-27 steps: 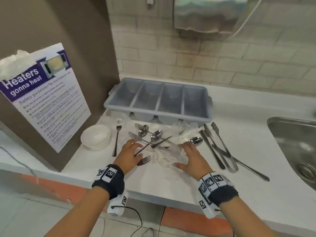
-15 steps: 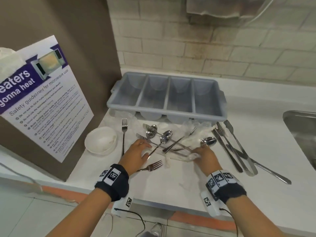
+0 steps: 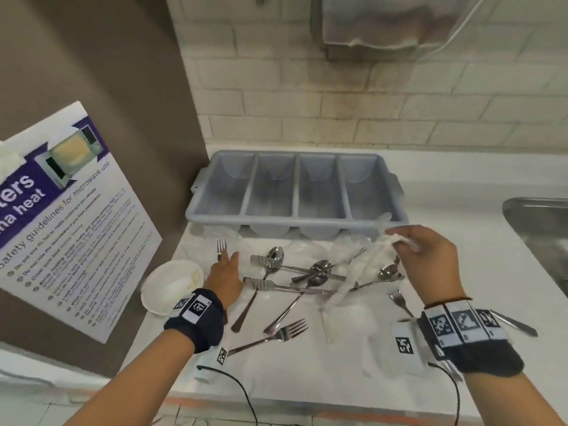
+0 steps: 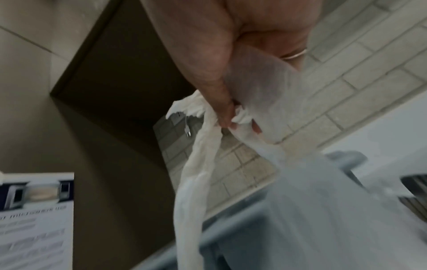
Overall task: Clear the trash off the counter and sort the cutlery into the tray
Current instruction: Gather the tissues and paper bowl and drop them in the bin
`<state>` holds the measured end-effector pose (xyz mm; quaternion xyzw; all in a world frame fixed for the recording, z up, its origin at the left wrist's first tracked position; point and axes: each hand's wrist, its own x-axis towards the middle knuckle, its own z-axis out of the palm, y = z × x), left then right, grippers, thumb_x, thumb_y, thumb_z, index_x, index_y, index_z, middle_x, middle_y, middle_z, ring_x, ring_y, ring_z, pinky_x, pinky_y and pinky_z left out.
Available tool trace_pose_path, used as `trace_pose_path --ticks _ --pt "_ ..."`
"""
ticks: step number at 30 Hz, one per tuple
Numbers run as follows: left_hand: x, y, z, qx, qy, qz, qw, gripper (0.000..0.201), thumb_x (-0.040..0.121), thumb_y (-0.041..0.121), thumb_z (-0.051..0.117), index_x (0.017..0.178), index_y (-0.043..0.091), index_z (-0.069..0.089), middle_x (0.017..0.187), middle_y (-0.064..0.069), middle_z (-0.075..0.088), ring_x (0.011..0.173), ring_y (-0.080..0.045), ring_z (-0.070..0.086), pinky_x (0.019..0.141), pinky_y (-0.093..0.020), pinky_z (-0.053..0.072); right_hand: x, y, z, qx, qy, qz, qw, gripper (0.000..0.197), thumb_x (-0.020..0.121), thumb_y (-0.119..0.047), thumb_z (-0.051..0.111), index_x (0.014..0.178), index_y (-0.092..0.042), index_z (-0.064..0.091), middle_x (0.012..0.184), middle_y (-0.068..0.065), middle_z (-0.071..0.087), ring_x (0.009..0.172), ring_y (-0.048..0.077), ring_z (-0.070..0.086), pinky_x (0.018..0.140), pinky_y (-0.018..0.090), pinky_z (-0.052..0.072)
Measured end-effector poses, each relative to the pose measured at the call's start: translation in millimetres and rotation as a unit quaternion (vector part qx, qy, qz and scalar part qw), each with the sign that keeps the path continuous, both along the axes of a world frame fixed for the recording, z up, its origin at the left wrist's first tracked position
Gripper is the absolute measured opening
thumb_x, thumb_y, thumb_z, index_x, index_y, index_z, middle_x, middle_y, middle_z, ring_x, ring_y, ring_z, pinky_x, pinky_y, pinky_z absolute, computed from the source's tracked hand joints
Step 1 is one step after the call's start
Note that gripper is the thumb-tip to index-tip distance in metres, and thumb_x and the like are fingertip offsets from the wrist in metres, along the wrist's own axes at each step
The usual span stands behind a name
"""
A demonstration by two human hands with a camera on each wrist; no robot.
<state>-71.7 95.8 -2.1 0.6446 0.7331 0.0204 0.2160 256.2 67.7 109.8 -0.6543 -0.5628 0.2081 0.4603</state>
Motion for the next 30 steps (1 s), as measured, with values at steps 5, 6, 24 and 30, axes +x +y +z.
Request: trace_pose_path --ticks 5,6,24,30 --pt "-2.8 9.5 -1.5 0.054 0.137 -0.080 0.986 0.053 0.089 0.020 0.052 0.140 0.026 0.038 0.137 -0.002 0.049 0.119 -0.029 0.045 0.099 -0.041 0.039 7.7 -13.4 39.8 0.066 0.077 -0.014 0.995 0.020 0.081 0.000 0.058 0.077 -0.018 0.065 0.064 -0.017 0.064 0.060 -0.017 0.055 0.057 -0.005 0.038" --pt "-3.2 11.0 -3.2 0.068 0.132 -0.087 0.985 0.047 0.088 0.016 0.053 0.133 0.024 0.047 0.131 -0.003 0.054 0.116 -0.029 0.047 0.097 -0.040 0.040 9.3 -17.9 40.2 0.063 0.089 -0.013 0.994 0.022 0.081 -0.003 0.060 0.073 -0.023 0.064 0.061 -0.020 0.065 0.061 -0.016 0.055 0.058 -0.005 0.039" --pt "-13.9 -0.5 125.9 0.492 -0.317 0.075 0.808 0.030 0.083 -0.014 0.046 0.080 0.015 0.054 0.089 0.005 0.045 0.079 0.013 0.050 0.076 0.002 0.037 -5.4 -75.4 -26.2 -0.091 -0.004 0.158 0.983 0.034 0.079 0.006 0.061 0.078 -0.028 0.065 0.078 -0.034 0.066 0.082 -0.021 0.056 0.071 -0.006 0.037" --pt "-33.0 -55.5 151.3 0.507 -0.368 0.072 0.776 0.048 0.079 -0.012 0.047 0.081 0.036 0.050 0.092 0.009 0.054 0.088 0.009 0.053 0.085 -0.004 0.042 -10.9 -75.4 -83.6 -0.219 -0.191 0.161 0.943 0.030 0.077 0.003 0.062 0.106 -0.002 0.064 0.077 -0.015 0.056 0.085 0.014 0.060 0.068 -0.003 0.036"
